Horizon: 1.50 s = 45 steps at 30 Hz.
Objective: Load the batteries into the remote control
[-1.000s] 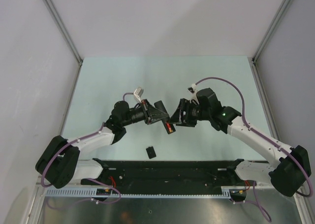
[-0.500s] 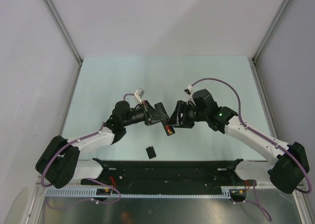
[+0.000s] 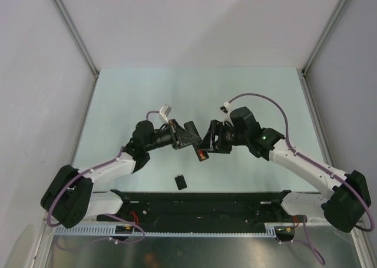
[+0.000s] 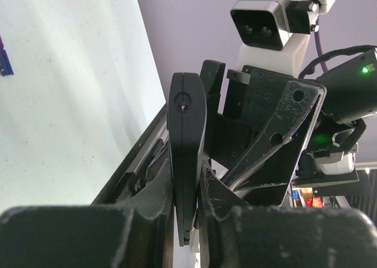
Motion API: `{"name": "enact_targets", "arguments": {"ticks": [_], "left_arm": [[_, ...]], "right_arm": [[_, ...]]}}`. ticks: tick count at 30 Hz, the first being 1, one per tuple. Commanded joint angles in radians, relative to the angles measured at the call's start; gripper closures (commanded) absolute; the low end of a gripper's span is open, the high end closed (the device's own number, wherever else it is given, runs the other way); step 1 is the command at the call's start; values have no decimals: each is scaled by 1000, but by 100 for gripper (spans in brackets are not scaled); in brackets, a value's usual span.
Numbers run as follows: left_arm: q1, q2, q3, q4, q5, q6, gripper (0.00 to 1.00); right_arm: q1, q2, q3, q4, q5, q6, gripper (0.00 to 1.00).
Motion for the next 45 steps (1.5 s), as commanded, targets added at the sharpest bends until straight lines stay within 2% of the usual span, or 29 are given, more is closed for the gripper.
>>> {"name": "enact_targets", "arguments": {"ticks": [1, 10, 20, 39, 45], "left_arm": [[1, -35, 37, 108, -10, -10, 100], [2, -21, 34, 108, -13, -1, 100], [5, -38, 37, 108, -28, -7, 100], [5, -50, 60, 106, -33, -16, 100], [5, -47, 51, 106, -27, -6, 100]], "right_arm": [[-6, -44, 21, 25, -36, 25, 34], [-40, -101, 40, 44, -92, 32, 28], [-12, -128, 66, -145, 113, -83, 33], [75, -76, 66, -173, 237, -115, 36], [47, -96, 78, -184, 250, -106, 35]]}}
